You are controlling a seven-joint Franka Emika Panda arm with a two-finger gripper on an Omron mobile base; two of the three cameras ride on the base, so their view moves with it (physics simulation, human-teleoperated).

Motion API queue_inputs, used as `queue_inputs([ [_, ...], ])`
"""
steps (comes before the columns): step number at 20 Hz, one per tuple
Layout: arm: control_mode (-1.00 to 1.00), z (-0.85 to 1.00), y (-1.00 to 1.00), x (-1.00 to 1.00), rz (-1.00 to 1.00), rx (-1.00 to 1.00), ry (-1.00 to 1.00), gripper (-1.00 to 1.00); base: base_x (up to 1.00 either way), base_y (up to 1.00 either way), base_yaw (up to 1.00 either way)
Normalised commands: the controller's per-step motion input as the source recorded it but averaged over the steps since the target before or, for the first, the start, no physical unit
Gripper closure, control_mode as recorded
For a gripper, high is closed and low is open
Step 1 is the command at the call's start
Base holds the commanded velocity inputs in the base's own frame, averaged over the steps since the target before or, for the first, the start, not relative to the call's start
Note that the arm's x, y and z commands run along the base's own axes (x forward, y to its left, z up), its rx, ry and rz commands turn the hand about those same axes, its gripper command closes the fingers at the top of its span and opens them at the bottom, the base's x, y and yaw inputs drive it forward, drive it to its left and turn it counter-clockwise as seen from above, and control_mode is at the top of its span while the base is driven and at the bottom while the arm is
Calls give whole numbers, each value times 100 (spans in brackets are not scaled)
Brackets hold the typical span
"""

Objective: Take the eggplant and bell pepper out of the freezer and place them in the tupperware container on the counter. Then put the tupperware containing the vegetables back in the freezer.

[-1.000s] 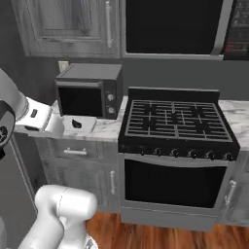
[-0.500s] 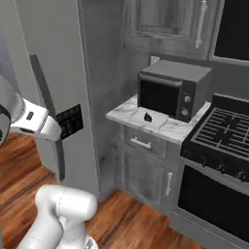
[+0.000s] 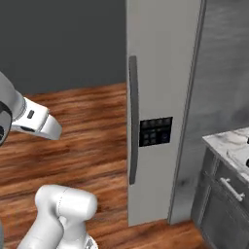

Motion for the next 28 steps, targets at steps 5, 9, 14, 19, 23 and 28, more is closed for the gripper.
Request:
queue_inputs([
  [5,100,0,0,0,0,0,0,-100,-40,18,100],
  [9,100,0,0,0,0,0,0,-100,-53,49,82],
  [14,100,0,0,0,0,0,0,-100,1,26,15],
  [19,100,0,0,0,0,0,0,-100,5,0,0],
  [23,100,0,0,0,0,0,0,-100,89,48,-8],
  [28,100,0,0,0,0,0,0,-100,100,60,-33],
])
